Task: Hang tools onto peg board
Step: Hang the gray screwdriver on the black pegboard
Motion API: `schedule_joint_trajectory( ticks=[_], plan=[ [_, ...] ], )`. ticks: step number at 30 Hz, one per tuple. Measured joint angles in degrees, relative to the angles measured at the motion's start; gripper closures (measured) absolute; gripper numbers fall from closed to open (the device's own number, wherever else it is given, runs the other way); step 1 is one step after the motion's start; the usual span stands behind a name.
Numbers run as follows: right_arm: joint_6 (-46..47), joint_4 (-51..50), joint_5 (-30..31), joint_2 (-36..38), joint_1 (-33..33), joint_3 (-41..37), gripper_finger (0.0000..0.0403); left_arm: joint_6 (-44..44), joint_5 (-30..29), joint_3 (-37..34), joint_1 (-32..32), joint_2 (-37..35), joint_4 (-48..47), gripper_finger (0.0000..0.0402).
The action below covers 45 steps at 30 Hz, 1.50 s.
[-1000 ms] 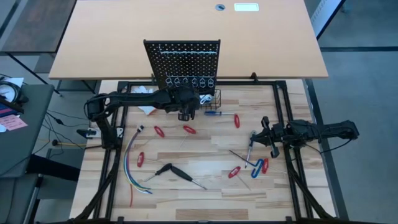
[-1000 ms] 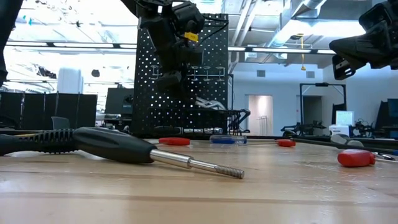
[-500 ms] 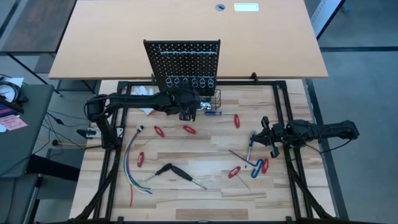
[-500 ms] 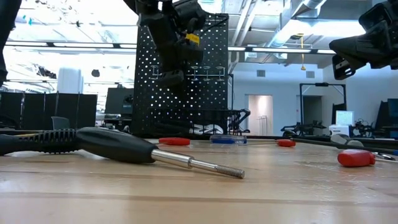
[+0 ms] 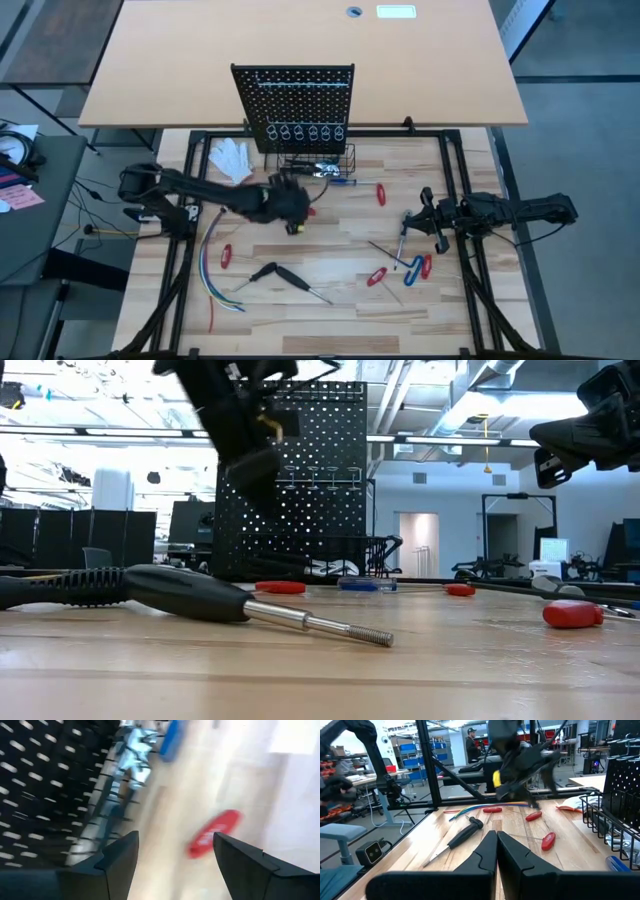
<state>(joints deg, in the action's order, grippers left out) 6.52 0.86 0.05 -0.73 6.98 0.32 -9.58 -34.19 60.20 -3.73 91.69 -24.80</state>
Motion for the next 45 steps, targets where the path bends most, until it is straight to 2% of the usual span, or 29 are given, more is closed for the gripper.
schedule_joint_trajectory(
  ticks=[6, 14, 21, 30, 34, 37, 40, 45],
  plan=[
    [0.0, 0.0, 0.0, 0.0, 0.0, 0.0, 0.0385, -7.2, 3.7, -11.8, -3.6, -1.0, 22.8, 0.0158],
    [0.0, 0.0, 0.0, 0.0, 0.0, 0.0, 0.0385, -4.5, 5.4, -22.8, -4.9, -1.0, 46.0, 0.0158],
    [0.0, 0.0, 0.0, 0.0, 0.0, 0.0, 0.0385, 3.0, 5.4, -25.0, -5.0, -1.0, 54.6, 0.0158],
    [2.5, 0.4, 0.0, 0.0, 0.0, 0.0, 0.0385, -0.2, 4.9, -25.0, -8.5, -0.6, 56.5, 0.0158],
    [2.5, 1.6, -0.1, 0.0, 0.0, 0.0, 0.0385, 1.7, 1.5, -25.1, -11.0, -0.6, 58.0, 0.0158],
    [2.2, 5.7, -0.1, 0.0, -0.1, 0.0, 0.0385, 3.7, 2.0, -25.9, -11.8, -0.6, 59.4, 0.0158],
    [2.4, 15.6, 0.0, 0.0, -0.1, 0.0, 0.0385, 5.1, 4.5, -29.0, -11.2, 1.0, 64.6, 0.0158],
    [13.8, 33.1, 0.0, 0.0, -0.1, 0.1, 0.0385, 2.0, 5.3, -34.2, -9.9, 4.1, 77.1, 0.0158]
  ],
)
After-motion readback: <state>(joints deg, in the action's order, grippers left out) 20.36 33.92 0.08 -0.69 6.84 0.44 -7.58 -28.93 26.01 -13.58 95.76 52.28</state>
